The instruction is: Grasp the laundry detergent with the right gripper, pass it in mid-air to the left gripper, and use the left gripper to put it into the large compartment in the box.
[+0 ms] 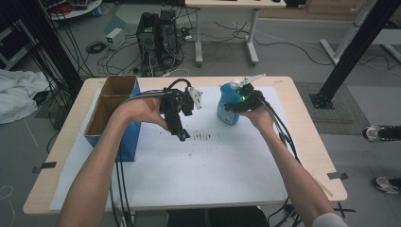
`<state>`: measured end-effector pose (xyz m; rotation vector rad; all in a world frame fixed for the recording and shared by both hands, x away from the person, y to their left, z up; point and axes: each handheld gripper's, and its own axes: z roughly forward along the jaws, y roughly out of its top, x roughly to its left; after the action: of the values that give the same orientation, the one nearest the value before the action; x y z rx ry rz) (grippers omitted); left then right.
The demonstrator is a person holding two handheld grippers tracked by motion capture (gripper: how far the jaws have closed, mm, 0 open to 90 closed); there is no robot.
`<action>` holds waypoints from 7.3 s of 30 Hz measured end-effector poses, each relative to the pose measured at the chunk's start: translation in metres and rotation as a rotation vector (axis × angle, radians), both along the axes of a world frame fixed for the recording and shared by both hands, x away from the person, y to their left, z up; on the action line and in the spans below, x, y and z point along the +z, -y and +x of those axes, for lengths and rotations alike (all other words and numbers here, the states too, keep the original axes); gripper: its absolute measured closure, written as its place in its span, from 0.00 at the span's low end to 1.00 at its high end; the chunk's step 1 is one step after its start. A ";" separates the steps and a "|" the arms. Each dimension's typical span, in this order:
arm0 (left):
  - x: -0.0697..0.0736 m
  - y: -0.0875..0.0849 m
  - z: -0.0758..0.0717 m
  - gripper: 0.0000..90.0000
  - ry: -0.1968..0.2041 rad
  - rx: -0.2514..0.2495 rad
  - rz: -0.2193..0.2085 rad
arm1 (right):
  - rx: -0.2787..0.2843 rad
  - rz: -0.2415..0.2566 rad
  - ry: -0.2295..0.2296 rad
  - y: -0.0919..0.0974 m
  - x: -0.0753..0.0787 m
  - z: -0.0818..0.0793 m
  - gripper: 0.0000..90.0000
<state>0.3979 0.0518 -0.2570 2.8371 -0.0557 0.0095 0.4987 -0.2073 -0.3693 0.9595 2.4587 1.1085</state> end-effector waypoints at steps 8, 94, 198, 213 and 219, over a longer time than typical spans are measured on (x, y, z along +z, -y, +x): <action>0.002 -0.001 0.000 0.17 0.004 -0.004 0.015 | 0.003 0.004 0.010 -0.001 0.000 -0.001 0.49; 0.024 0.061 -0.005 0.17 0.025 0.039 -0.068 | 0.668 -0.035 0.050 -0.044 0.050 -0.109 0.50; 0.015 0.058 -0.006 0.42 0.016 0.089 -0.051 | 0.704 0.044 0.016 -0.045 0.050 -0.110 0.45; 0.015 0.053 -0.008 0.42 0.011 0.096 -0.061 | 0.689 0.039 -0.007 -0.046 0.046 -0.109 0.36; 0.015 0.053 -0.007 0.42 0.006 0.093 -0.061 | 0.682 0.039 -0.011 -0.045 0.046 -0.109 0.35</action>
<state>0.3904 -0.0013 -0.2419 2.7762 0.0737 0.0387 0.3900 -0.1627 -0.3233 0.1041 2.8602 1.3336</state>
